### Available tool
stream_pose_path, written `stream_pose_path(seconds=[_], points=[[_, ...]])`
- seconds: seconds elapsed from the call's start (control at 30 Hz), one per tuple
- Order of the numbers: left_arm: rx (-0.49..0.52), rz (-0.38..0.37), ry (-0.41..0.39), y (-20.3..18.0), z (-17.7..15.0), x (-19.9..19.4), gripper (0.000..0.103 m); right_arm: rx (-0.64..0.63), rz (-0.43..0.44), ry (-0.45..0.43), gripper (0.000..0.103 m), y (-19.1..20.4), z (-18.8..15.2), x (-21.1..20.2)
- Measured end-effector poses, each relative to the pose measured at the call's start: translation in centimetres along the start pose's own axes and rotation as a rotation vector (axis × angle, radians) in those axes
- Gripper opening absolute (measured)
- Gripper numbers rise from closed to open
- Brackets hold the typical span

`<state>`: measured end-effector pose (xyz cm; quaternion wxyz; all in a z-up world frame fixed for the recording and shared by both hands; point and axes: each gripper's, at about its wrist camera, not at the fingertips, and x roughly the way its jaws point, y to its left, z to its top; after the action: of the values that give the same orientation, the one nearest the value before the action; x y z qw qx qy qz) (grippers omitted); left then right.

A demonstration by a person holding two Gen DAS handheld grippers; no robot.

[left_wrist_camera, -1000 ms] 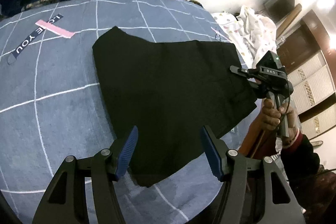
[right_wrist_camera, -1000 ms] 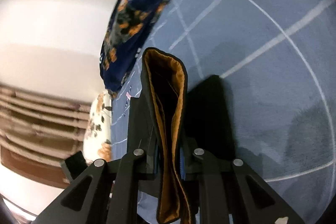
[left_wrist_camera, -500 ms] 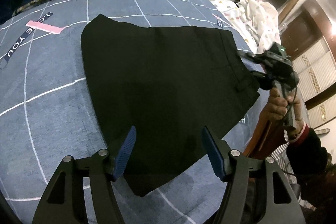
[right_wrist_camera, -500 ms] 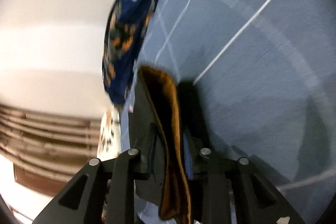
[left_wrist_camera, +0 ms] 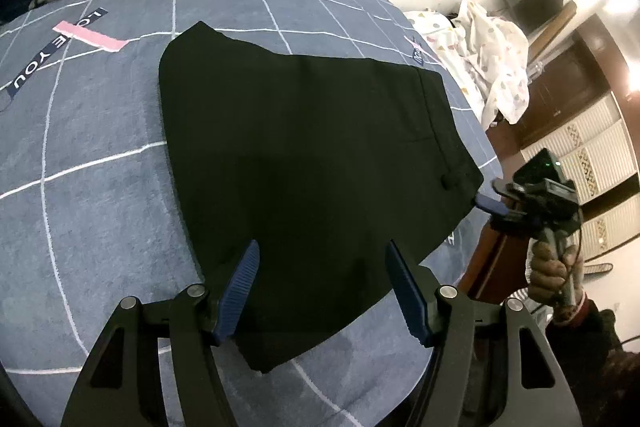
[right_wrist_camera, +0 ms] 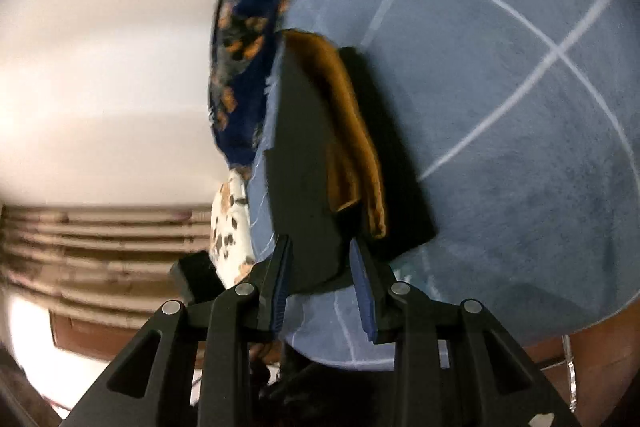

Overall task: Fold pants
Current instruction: 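Hold the folded trouser edge down on the bed with the right tool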

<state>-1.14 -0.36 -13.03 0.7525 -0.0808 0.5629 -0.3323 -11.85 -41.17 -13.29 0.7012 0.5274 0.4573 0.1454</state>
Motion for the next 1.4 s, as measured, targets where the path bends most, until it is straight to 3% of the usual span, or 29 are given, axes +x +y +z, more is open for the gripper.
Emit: stream_pose_path(seconds=[0.07,0.37,0.4,0.43,0.53,0.67,0.73,0.87,0.97,1.13,1.4], points=[[0.000,0.002,0.001,0.0,-0.1,-0.1,0.066,0.011,-0.039,-0.011,0.027,-0.4,0.0,0.2],[0.007,0.006,0.005,-0.1,-0.2,0.0,0.066,0.013,-0.034,-0.051,0.030,0.2,1.0,0.4],[0.009,0.007,0.007,-0.1,-0.2,0.0,0.066,0.003,-0.044,-0.053,0.028,0.5,1.2,0.7],[0.007,0.008,0.007,-0.1,-0.2,0.0,0.066,-0.013,-0.064,-0.054,0.013,0.9,1.3,0.9],[0.001,0.006,0.005,0.0,-0.2,0.0,0.066,-0.056,-0.100,-0.069,0.012,1.9,1.3,1.1],[0.010,0.013,0.010,-0.2,-0.2,-0.1,0.066,-0.068,-0.033,-0.102,0.011,3.9,-0.5,-0.9],[0.015,0.010,0.013,-0.2,-0.2,0.1,0.067,-0.067,-0.039,-0.113,0.011,4.0,-1.4,-1.6],[0.013,0.016,0.027,-0.2,-0.3,0.9,0.067,0.057,-0.097,-0.098,0.010,-0.6,-2.3,-1.3],[0.027,0.023,0.035,-0.2,-0.4,1.0,0.067,0.115,-0.085,-0.101,0.009,-3.2,-2.4,-0.8],[0.023,0.021,0.040,-0.4,-0.4,1.3,0.069,0.118,-0.076,-0.099,0.009,-3.3,-2.4,-0.5],[0.030,0.022,0.045,-0.4,-0.4,1.5,0.071,0.034,-0.205,-0.119,0.016,-0.9,-2.5,-1.0]])
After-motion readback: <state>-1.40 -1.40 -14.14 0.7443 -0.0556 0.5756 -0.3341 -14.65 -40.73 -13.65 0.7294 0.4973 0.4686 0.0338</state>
